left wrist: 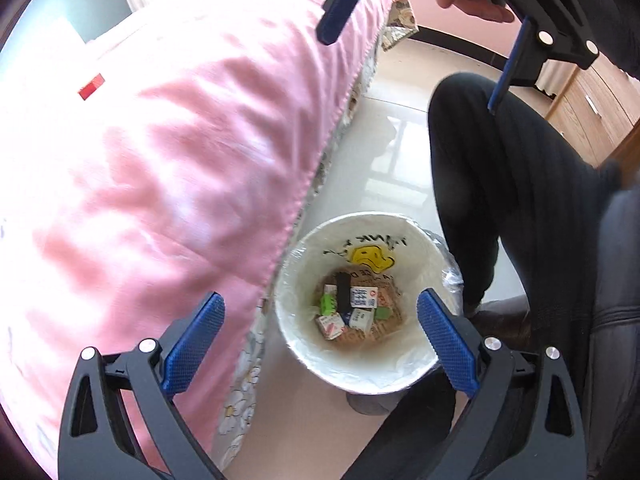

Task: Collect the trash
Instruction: 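Move both tools back over the bed toward the clear cup and red block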

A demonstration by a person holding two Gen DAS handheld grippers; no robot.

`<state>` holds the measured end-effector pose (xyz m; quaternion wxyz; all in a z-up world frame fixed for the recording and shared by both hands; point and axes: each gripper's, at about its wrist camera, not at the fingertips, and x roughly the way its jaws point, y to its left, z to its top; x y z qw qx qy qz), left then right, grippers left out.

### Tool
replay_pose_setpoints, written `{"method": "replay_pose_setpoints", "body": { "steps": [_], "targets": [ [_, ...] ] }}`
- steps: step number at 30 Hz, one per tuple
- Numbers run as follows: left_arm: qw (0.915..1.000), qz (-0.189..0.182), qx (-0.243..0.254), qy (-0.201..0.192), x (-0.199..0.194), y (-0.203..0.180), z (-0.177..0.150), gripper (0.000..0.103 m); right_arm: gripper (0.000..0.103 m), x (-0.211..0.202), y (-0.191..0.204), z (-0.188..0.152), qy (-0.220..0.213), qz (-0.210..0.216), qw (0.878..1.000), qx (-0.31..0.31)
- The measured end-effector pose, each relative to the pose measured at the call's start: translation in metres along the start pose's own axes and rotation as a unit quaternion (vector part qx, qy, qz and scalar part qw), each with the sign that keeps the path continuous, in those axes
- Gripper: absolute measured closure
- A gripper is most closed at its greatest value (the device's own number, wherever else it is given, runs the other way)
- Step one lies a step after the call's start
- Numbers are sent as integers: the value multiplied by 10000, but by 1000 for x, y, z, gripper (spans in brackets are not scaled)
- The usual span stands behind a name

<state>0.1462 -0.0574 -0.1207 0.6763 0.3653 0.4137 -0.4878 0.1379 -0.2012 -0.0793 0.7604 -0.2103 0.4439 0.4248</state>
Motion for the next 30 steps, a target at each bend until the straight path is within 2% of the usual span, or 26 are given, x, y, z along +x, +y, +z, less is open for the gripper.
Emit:
{"method": "replay_pose_setpoints", "body": {
  "steps": [4,9,16,22,27,30],
  "targets": [
    [9987,366,-296,-177,-25,39,21,5,7,-31,-27,13,-425,-375,9977,373],
    [9961,631,-463,-400,-47,91,52,5,7,-56,-70,26,-830,-795,9891,923],
    [9913,940,-666,-632,-61,173,93,5,7,-63,-128,45,-920,-1123,9807,1306],
    [9886,973,-827,-800,-57,233,127,5,7,-47,-173,61,-827,-1236,9787,1415],
    [9906,867,-775,-727,-32,270,152,5,7,-27,-207,71,-737,-1226,9781,1513],
    [9892,769,-983,-768,-20,288,164,5,7,-19,-229,76,-762,-1360,9718,1771]
  ]
}}
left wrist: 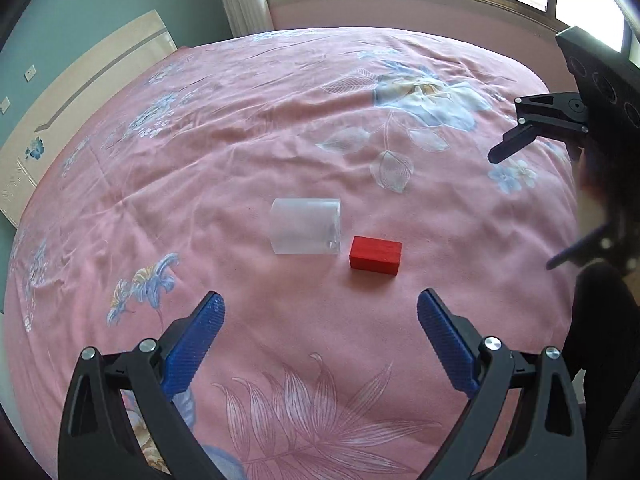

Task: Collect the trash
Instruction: 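Move both tools back over the bed toward the clear cup and red block, then grasp the clear plastic cup with left tool while right tool grasps the red block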

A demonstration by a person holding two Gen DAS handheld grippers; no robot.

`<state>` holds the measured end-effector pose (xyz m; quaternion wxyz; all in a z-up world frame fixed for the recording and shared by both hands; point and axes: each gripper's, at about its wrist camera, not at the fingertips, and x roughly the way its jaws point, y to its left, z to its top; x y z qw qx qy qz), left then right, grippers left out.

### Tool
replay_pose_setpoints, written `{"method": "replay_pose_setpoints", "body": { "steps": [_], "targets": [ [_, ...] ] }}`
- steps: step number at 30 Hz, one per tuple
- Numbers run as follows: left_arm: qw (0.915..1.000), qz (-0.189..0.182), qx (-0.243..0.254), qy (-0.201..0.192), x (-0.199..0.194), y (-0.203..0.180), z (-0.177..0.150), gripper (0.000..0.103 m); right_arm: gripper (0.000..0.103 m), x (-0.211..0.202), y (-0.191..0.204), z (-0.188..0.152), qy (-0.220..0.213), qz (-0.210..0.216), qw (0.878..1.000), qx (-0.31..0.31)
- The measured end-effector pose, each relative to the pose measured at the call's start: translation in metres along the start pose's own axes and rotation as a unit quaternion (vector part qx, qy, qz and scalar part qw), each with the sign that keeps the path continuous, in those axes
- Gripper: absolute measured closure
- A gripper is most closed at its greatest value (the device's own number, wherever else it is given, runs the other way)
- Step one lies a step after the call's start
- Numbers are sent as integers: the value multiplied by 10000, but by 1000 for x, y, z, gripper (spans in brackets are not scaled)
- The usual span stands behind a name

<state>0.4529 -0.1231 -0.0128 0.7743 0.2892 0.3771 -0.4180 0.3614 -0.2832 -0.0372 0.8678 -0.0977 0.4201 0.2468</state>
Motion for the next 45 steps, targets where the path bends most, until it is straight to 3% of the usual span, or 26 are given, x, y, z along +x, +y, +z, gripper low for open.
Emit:
{"method": "replay_pose_setpoints", "body": {
  "steps": [5,20,24,26,28,32,36,40,45],
  "targets": [
    [9998,-174,-99,-74,23,3,18,5,7,18,-12,13,-24,-72,10000,38],
    [9988,-300,-297,235,81,12,47,5,7,56,-11,29,97,123,9999,-44],
    [9985,-318,-329,303,89,17,47,5,24,73,-6,40,176,76,9998,-23],
    [9983,-338,-313,360,93,18,47,12,29,81,-3,43,204,114,9997,-30],
    [9980,-349,-316,420,97,19,47,24,36,90,-1,46,246,79,9997,-43],
    [9977,-406,-288,465,100,20,45,31,51,100,-2,49,246,78,9997,44],
    [9972,-440,-274,541,106,20,41,46,69,102,0,51,256,110,9996,6],
    [9971,-492,-280,507,107,20,40,47,79,102,-2,50,289,112,9995,2],
    [9974,-482,-228,478,106,17,43,47,82,99,-7,47,274,173,9995,18]
  ]
}}
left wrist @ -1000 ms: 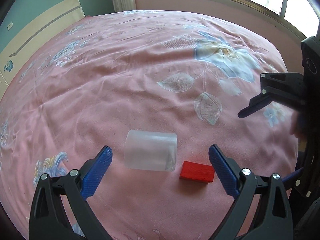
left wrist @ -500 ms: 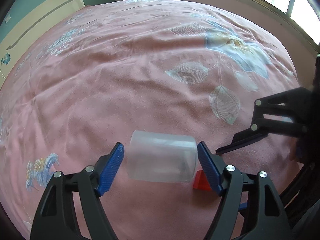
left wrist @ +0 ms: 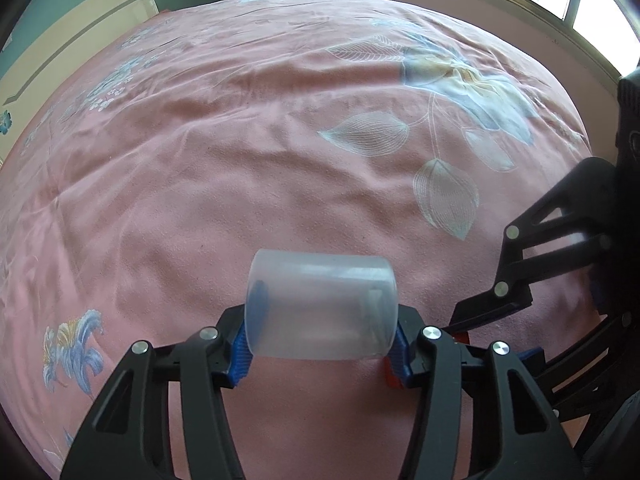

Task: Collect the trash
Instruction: 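Grasp the clear plastic cup with left tool while right tool grasps the red block, then carry the clear cup and red block with both tools over the white bin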

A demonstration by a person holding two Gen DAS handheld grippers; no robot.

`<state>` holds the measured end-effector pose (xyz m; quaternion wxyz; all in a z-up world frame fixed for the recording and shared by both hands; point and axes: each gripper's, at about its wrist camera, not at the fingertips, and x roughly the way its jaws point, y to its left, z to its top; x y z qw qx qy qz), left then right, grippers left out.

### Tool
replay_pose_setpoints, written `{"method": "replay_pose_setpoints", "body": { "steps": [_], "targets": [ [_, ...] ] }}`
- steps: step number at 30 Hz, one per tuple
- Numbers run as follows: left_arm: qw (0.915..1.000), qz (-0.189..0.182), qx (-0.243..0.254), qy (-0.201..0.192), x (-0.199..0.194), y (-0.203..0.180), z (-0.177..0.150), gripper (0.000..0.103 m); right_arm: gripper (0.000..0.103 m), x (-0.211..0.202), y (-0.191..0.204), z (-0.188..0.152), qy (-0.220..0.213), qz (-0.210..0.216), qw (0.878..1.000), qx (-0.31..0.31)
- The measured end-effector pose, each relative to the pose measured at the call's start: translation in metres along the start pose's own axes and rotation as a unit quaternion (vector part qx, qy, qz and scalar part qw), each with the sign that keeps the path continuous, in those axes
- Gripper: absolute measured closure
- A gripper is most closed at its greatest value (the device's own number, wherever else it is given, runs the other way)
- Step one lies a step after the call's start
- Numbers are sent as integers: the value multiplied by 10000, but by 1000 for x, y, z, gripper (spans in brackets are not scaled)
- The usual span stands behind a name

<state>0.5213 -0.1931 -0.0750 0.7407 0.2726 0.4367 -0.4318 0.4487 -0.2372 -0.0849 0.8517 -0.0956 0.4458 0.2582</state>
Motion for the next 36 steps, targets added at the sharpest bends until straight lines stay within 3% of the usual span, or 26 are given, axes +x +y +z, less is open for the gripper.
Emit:
{"method": "replay_pose_setpoints", "body": {
  "steps": [10,20,36],
  "targets": [
    [9999,39,-42,-140,-16,4,-3,47,82,-3,-2,-4,0,26,10000,-21],
    [9998,148,43,-113,-49,8,-45,47,82,-21,11,-9,23,51,9996,-259],
    [9980,331,509,-198,-110,-42,-84,47,82,-83,27,-9,5,-77,9983,-574]
  ]
}}
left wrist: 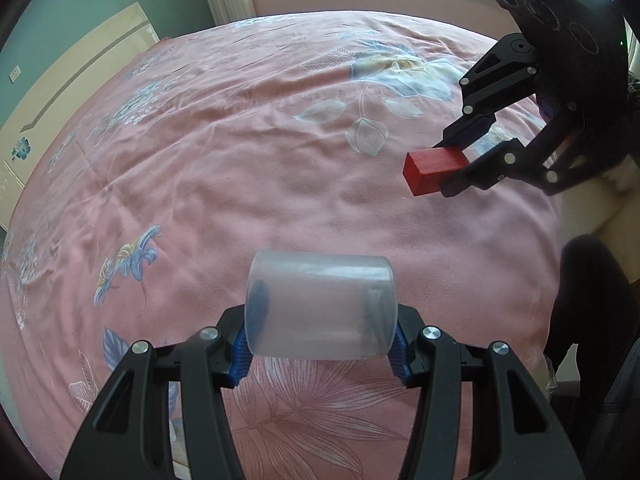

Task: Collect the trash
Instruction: 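Carry the clear cup and red block with both tools over the white bin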

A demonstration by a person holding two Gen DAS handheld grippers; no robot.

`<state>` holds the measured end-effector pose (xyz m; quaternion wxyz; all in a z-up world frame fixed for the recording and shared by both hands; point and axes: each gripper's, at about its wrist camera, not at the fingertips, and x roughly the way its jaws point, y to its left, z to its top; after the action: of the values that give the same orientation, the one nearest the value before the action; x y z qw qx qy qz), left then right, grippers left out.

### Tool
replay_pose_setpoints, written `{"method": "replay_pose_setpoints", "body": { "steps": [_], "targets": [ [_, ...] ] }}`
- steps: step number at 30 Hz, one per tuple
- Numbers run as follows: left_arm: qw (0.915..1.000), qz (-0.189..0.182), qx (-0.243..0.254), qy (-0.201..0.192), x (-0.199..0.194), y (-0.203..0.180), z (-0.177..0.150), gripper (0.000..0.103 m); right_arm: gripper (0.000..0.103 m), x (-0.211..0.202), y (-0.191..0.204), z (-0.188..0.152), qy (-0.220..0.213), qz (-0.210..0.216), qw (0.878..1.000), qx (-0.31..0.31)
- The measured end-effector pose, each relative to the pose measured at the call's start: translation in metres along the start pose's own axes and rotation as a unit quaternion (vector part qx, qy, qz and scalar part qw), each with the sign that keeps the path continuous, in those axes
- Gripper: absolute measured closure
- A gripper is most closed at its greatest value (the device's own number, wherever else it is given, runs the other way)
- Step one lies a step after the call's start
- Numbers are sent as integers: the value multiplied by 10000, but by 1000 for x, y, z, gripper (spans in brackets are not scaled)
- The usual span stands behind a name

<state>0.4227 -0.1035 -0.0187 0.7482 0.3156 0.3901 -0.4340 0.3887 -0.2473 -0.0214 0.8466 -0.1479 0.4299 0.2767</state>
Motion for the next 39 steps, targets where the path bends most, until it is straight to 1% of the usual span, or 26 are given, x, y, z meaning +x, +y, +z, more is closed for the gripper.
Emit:
{"method": "replay_pose_setpoints", "body": {
  "steps": [10,18,25,31,39],
  "targets": [
    [9998,153,116,-17,-41,-34,-16,47,82,-46,23,-9,-39,-84,9996,-266],
    [9996,195,213,-16,-67,-73,-38,47,82,-78,51,-24,-88,-80,9989,-464],
    [9992,187,365,12,-86,-107,-57,47,82,-97,81,-41,-78,124,9978,-650],
    [9987,209,472,19,-100,-132,-70,47,82,-110,104,-52,-65,191,9964,-823],
    [9981,74,617,-14,-115,-171,-92,47,82,-126,137,-68,-62,322,9931,-1125]
  ]
}}
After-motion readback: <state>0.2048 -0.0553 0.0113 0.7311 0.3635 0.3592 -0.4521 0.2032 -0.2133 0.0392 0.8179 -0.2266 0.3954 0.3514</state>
